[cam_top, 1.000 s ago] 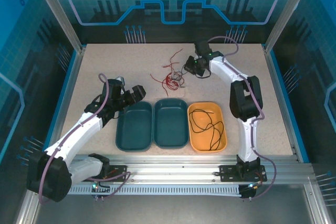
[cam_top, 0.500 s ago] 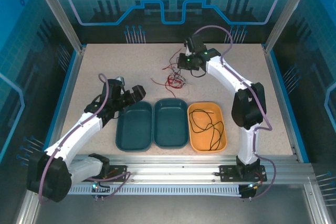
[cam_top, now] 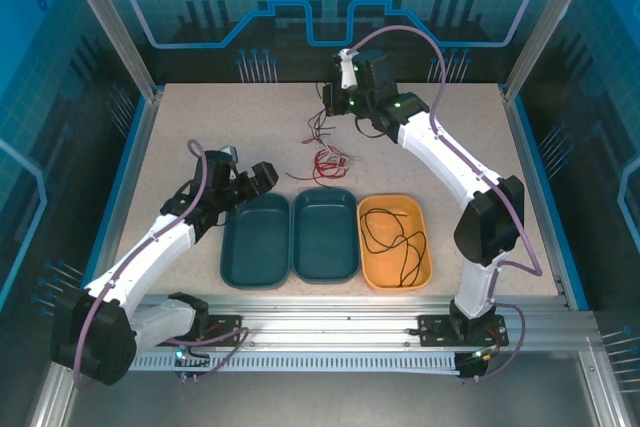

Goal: Untangle the cables

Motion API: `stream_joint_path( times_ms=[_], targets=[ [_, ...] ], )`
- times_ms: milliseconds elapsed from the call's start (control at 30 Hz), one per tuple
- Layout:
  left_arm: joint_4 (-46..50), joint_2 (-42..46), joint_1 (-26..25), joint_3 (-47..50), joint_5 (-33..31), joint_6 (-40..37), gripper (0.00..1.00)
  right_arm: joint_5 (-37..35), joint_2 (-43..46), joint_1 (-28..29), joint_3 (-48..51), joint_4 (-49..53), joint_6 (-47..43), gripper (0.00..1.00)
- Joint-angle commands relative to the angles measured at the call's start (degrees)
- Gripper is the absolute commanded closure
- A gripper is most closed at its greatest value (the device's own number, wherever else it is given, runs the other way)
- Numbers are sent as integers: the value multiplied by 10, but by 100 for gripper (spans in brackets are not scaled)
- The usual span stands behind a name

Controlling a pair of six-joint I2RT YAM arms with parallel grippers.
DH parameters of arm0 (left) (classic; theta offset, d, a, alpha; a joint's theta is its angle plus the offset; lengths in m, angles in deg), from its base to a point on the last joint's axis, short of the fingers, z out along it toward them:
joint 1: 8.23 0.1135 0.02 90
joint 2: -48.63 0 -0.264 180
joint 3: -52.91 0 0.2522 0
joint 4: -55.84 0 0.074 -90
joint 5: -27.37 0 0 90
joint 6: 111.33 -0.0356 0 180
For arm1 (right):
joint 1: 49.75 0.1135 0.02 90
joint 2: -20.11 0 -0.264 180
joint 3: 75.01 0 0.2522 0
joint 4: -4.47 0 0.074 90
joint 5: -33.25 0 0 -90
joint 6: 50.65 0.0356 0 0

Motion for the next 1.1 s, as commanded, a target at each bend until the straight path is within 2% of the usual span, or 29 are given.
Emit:
stream_joint_path(
  times_ms=[0, 333, 600, 1067],
  targets=[
    [-11, 8, 1, -13, 11, 4, 1, 20, 26, 3, 5, -49, -17, 100],
    [-9, 11, 1, -5, 9, 4, 1, 21, 41, 3, -17, -67, -40, 100],
    [-9, 10, 1, -6, 8, 3, 1, 16, 24, 4, -100, -12, -59, 100],
    [-8, 8, 1, -7, 7, 3, 1, -12, 21, 5, -156, 46, -79, 100]
  ],
)
